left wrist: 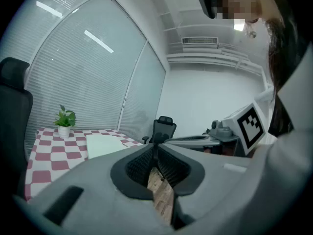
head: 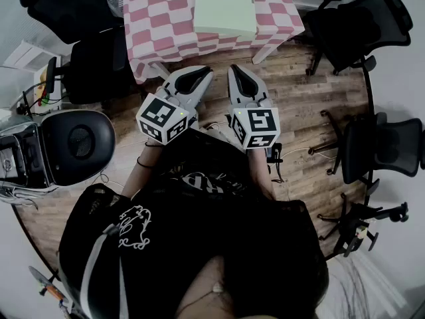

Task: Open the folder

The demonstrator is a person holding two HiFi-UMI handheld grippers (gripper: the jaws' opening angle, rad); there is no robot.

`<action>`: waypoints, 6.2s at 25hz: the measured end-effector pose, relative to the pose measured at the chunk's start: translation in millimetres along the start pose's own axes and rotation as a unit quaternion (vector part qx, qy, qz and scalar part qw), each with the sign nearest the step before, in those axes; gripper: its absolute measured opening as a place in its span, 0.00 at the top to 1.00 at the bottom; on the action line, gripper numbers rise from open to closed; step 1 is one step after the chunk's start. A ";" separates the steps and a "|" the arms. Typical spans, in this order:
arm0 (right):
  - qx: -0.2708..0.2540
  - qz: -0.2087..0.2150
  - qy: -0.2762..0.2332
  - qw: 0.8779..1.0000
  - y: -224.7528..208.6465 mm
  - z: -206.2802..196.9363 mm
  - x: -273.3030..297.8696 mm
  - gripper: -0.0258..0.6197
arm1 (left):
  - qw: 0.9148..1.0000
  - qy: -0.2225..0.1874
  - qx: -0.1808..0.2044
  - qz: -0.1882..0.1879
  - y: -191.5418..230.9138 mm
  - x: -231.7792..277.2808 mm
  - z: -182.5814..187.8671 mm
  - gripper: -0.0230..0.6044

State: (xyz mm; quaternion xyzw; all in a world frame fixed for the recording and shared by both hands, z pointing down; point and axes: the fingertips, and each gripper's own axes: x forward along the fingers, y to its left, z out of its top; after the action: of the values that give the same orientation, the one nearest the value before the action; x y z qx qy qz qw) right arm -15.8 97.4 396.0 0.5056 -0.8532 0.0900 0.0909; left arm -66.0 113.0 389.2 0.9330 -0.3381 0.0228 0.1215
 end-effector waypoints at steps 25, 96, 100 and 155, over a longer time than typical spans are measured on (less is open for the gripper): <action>0.024 -0.004 0.008 1.000 -5.9 -6.5 -7.7 0.93 | 1.000 0.021 -0.001 0.003 -2.4 0.4 -4.1 0.93; 0.293 -0.017 0.196 0.936 -252.1 -125.0 170.1 0.74 | 0.892 0.346 0.258 -0.137 141.5 273.6 -119.1 0.54; 0.307 0.007 0.226 0.925 -249.9 -143.4 168.1 0.74 | 0.879 0.366 0.283 -0.119 141.4 281.6 -128.6 0.53; 0.388 0.030 0.201 0.899 -259.3 -143.5 196.9 0.74 | 0.901 0.332 0.271 -0.067 139.7 296.2 -120.2 0.87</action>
State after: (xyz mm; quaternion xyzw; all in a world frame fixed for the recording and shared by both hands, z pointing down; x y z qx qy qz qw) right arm 128.4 -156.6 599.3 0.4465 -0.7290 0.5160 0.0543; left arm 78.1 -146.8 572.2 0.8885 -0.1957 0.4140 -0.0292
